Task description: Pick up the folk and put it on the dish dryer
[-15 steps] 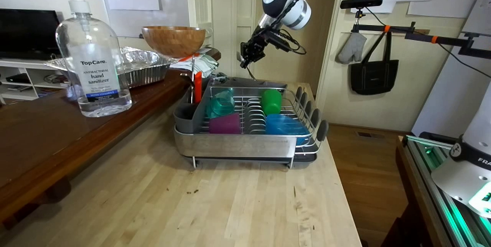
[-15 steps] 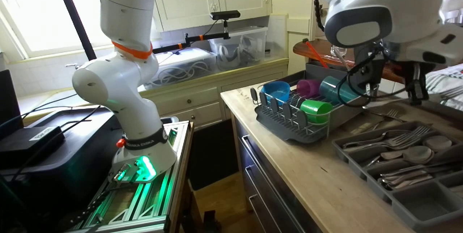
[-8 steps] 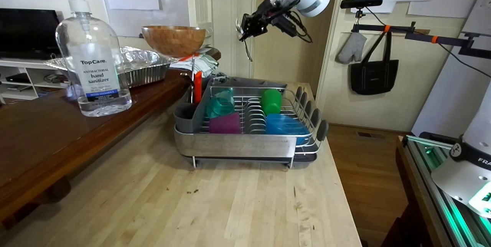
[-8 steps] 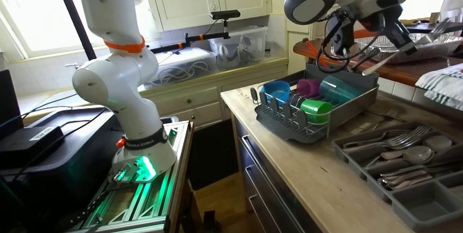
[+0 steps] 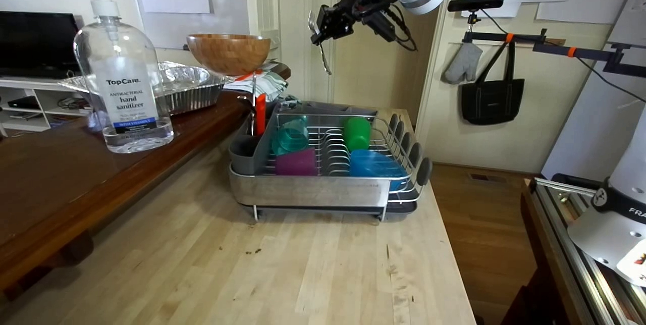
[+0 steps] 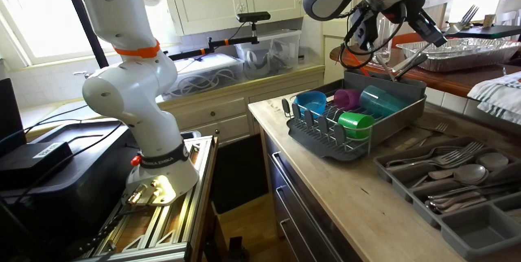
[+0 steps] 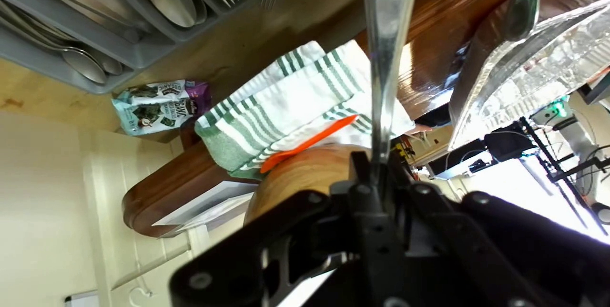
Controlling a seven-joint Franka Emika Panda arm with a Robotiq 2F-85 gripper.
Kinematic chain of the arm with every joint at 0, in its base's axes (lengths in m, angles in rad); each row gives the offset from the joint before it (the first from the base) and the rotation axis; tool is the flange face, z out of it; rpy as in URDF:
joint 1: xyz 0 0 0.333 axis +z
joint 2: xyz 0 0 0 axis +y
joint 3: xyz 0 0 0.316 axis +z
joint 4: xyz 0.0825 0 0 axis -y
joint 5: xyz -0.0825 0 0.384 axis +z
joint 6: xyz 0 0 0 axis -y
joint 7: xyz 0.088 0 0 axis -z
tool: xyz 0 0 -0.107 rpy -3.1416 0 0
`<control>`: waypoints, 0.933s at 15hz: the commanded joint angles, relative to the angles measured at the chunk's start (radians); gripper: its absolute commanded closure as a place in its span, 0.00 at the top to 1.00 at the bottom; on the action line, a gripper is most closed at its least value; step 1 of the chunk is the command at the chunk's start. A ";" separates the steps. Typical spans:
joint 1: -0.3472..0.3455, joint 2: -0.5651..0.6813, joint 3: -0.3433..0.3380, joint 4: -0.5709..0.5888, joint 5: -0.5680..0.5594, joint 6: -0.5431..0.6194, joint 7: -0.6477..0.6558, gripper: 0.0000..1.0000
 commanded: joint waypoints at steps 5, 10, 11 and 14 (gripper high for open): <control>0.000 0.000 -0.001 0.000 0.000 0.000 0.000 0.09; 0.035 0.014 0.019 0.023 -0.045 0.027 0.008 0.02; 0.046 0.019 0.023 0.031 -0.063 0.038 0.013 0.02; 0.086 0.039 0.024 0.040 -0.127 0.116 0.033 0.02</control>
